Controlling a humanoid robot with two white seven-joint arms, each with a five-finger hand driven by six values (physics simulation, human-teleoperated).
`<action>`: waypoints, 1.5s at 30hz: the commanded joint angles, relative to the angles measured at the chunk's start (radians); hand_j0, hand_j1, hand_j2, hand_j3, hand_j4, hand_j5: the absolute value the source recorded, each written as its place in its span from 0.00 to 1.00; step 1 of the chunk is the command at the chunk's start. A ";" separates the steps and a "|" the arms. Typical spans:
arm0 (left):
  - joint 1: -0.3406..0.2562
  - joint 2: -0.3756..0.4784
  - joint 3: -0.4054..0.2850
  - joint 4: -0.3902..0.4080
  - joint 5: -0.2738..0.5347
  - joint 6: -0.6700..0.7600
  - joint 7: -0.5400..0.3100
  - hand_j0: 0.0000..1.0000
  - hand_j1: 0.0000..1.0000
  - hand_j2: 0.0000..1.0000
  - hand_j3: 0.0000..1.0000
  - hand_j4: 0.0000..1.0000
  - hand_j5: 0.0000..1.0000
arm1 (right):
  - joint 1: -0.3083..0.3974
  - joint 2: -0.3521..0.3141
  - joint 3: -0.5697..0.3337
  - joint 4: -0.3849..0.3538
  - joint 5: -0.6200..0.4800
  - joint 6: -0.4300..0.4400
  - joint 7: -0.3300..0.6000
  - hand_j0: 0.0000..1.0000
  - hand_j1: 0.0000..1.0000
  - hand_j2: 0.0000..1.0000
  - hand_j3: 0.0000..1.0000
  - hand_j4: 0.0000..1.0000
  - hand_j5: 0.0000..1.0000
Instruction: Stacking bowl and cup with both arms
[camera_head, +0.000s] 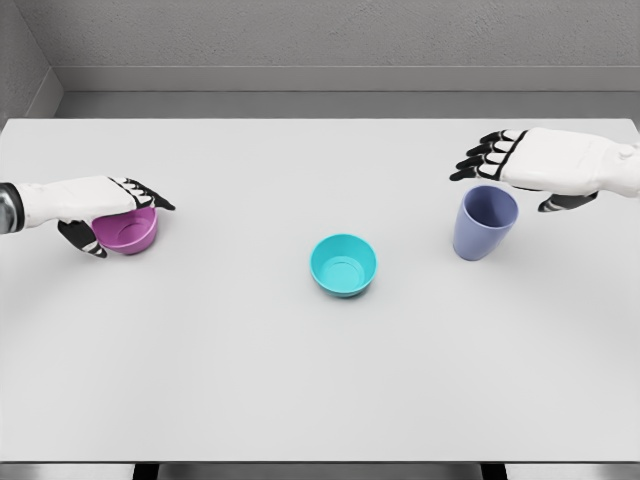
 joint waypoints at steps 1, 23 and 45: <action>0.000 0.000 0.001 0.001 0.005 0.002 -0.003 1.00 1.00 1.00 1.00 1.00 1.00 | 0.000 0.018 0.000 0.021 0.007 0.003 0.000 1.00 1.00 1.00 1.00 1.00 1.00; 0.000 0.000 -0.007 -0.001 0.007 0.002 -0.009 0.73 0.73 0.73 0.73 0.73 0.73 | 0.000 0.042 0.032 0.064 0.042 0.003 0.000 1.00 1.00 1.00 1.00 1.00 1.00; -0.109 -0.078 -0.068 -0.142 0.011 0.002 -0.011 0.67 0.67 0.67 0.67 0.67 0.67 | 0.002 0.065 0.049 0.098 0.071 0.003 0.000 1.00 1.00 1.00 1.00 1.00 1.00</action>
